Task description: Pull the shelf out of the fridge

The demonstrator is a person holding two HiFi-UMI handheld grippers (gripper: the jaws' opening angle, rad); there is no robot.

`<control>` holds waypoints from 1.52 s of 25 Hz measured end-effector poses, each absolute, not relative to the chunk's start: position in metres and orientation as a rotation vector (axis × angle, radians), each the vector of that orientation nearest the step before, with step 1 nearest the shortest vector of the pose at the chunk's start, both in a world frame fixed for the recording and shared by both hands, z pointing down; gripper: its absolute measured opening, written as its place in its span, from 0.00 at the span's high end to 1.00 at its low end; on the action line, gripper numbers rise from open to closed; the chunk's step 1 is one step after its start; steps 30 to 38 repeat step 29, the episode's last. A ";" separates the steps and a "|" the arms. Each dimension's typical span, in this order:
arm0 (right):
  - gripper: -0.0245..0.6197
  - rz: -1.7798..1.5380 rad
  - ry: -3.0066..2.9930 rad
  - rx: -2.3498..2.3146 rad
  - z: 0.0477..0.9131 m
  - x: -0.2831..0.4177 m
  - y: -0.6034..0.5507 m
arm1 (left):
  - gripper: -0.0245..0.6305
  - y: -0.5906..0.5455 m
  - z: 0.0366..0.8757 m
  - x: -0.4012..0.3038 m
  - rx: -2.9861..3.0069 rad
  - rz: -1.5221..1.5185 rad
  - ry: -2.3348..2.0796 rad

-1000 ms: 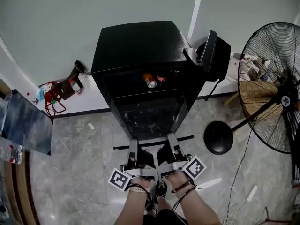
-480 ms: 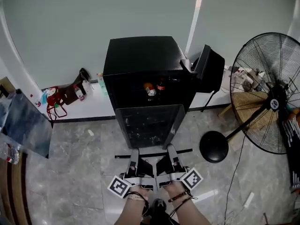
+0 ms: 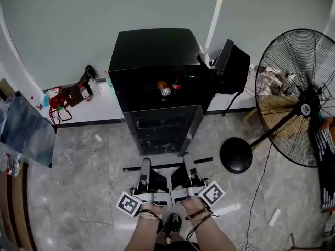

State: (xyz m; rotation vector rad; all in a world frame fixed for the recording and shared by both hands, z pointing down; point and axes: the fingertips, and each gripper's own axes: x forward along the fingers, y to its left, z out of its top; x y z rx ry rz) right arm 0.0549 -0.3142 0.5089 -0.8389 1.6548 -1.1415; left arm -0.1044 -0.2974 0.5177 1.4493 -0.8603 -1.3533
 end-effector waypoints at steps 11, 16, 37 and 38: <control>0.91 -1.120 1.660 -0.807 0.502 0.058 -0.318 | 0.93 -0.301 0.512 -0.101 1.478 -1.363 -0.858; 0.91 -1.123 1.657 -0.802 0.501 0.057 -0.318 | 0.93 -0.301 0.512 -0.102 1.474 -1.362 -0.861; 0.91 -1.131 1.650 -0.802 0.504 0.055 -0.311 | 0.93 -0.293 0.512 -0.104 1.477 -1.363 -0.863; 0.91 -1.131 1.650 -0.802 0.504 0.055 -0.311 | 0.93 -0.293 0.512 -0.104 1.477 -1.363 -0.863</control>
